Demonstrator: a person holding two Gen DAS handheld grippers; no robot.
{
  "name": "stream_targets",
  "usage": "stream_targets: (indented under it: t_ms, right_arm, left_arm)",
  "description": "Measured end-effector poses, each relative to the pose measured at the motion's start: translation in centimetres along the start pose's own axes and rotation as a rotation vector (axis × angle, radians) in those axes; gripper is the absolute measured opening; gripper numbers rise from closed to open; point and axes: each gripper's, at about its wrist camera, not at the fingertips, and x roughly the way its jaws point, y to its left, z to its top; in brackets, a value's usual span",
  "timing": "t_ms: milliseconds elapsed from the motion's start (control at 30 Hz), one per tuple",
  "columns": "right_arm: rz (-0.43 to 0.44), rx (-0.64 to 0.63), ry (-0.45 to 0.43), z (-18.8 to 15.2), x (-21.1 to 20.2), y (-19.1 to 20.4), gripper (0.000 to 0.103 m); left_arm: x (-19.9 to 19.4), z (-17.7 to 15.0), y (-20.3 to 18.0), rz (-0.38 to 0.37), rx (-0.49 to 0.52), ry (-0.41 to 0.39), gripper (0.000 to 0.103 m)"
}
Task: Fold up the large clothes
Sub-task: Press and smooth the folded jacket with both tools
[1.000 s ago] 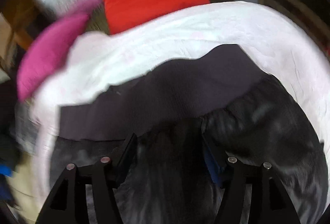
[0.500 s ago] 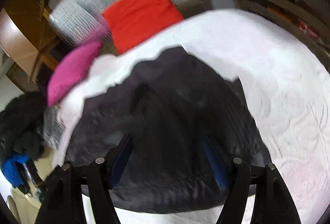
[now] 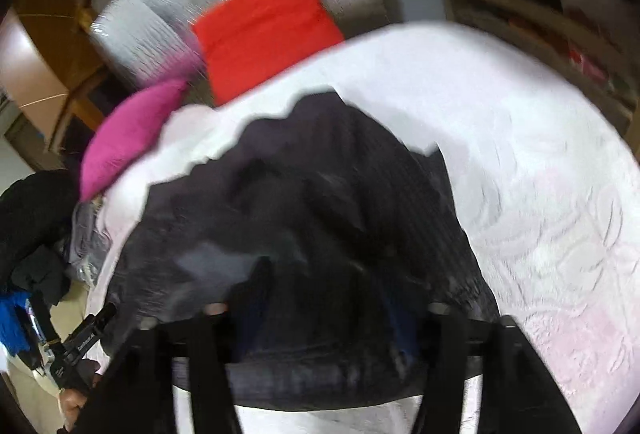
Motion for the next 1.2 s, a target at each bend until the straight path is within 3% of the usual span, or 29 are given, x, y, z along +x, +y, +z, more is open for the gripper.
stream_targets:
  t_ms: [133,200,300,400,533,667,767,900,967,1000,1067,1200]
  right_arm:
    - [0.047,-0.052,-0.025,-0.2,-0.2,2.8,0.074]
    - [0.059,-0.089,-0.019,-0.4,0.8,4.4,0.074]
    - [0.055,-0.139,0.033,-1.4,2.9,6.0,0.074]
    - [-0.019,-0.186,0.105,-2.9,5.8,6.5,0.074]
    - [-0.068,-0.217,0.114,-2.9,6.5,7.4,0.074]
    - [-0.033,-0.166,0.042,-1.5,4.2,7.1,0.074]
    - [-0.107,-0.138,-0.068,0.1,2.4,6.3,0.074]
    - [-0.166,-0.057,-0.037,1.5,4.2,3.7,0.074]
    - [-0.217,-0.020,0.016,1.6,6.8,2.2,0.074]
    - [-0.197,-0.003,0.041,1.6,7.8,1.3,0.074]
    - [-0.171,0.000,0.020,1.6,8.1,0.8,0.074]
    - [-0.175,0.007,0.015,2.0,6.7,1.3,0.074]
  left_arm:
    - [-1.6,-0.1,-1.3,-0.038,0.050,-0.075,0.102]
    - [-0.7,-0.2,-1.8,-0.067,0.069,-0.043,0.102]
    - [2.4,-1.1,-3.5,-0.069,0.141,0.098,0.102]
    - [2.8,-1.8,-4.3,-0.045,0.159,0.068,0.103]
    - [3.7,-1.9,-3.9,-0.056,0.102,0.119,0.103]
    - [4.0,-0.5,-3.9,-0.097,0.165,0.196,0.103]
    - [3.0,0.9,-1.5,-0.179,0.066,0.172,0.103]
    - [2.8,2.4,1.0,-0.133,-0.027,0.123,0.103]
    - [4.6,2.1,0.7,-0.063,0.015,0.156,0.103]
    - [6.1,1.6,0.0,-0.003,0.065,0.201,0.103]
    - [7.5,1.0,-1.2,0.027,0.120,0.217,0.103]
    - [6.6,1.2,-1.2,0.059,0.115,0.216,0.103]
